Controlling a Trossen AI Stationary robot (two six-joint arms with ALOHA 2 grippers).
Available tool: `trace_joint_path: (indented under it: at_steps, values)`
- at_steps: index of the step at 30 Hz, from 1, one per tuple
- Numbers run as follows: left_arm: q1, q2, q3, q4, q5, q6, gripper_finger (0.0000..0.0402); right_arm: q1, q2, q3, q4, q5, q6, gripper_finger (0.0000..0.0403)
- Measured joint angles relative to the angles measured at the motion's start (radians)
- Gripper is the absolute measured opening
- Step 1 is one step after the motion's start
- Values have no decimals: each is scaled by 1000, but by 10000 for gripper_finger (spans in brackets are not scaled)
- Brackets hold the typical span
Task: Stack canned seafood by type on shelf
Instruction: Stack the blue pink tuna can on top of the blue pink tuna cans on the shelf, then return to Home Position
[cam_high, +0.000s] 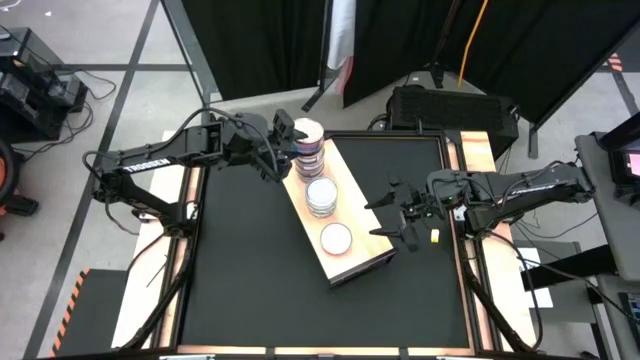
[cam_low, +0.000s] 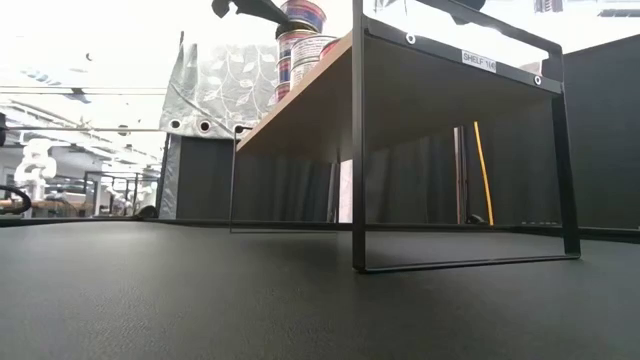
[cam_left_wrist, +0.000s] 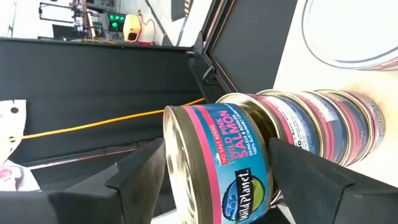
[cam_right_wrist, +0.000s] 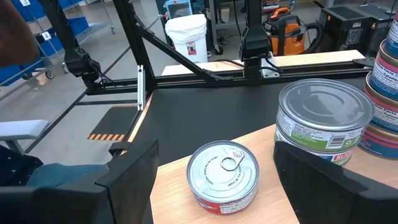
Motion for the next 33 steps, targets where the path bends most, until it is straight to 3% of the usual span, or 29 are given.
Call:
trace_joint_path:
  at_steps: [13,22,26,33]
  values:
    - [0,0,0,15,44,-157,286,0,0,0,1,0,1,310]
    - [-32,-14,0,26,15,-189,286,0,0,0,1,0,1,310]
    - [-103,-57,13,75,-33,-328,286,0,0,0,1,1,-5,310]
    - [-212,-150,14,96,-67,-717,286,0,7,0,4,50,1,310]
